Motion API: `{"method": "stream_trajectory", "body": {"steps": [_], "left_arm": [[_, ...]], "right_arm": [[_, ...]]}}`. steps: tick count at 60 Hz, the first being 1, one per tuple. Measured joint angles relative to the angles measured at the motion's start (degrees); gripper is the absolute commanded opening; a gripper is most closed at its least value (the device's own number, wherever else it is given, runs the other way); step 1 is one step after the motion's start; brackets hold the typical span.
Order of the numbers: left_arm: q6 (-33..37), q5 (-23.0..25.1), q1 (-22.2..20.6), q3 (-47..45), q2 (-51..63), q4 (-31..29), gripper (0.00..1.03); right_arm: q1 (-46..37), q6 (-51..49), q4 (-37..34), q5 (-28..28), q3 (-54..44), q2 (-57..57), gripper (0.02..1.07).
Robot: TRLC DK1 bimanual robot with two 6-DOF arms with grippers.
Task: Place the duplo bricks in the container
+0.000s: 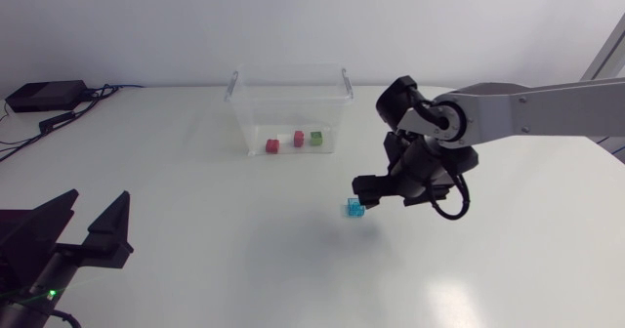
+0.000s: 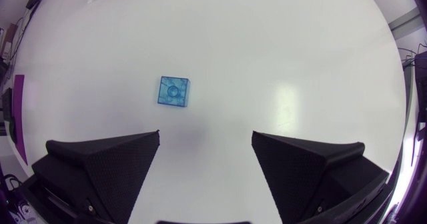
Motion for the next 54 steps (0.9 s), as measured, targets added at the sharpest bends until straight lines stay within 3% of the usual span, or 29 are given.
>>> {"method": "stream_trajectory", "body": {"steps": [54], "left_arm": [[0.0,0.0,0.0,0.0,0.0,0.0,1.00]], "right_arm": [[4.1,3.9,-1.0,1.3,14.6,17.6,1.02]]}}
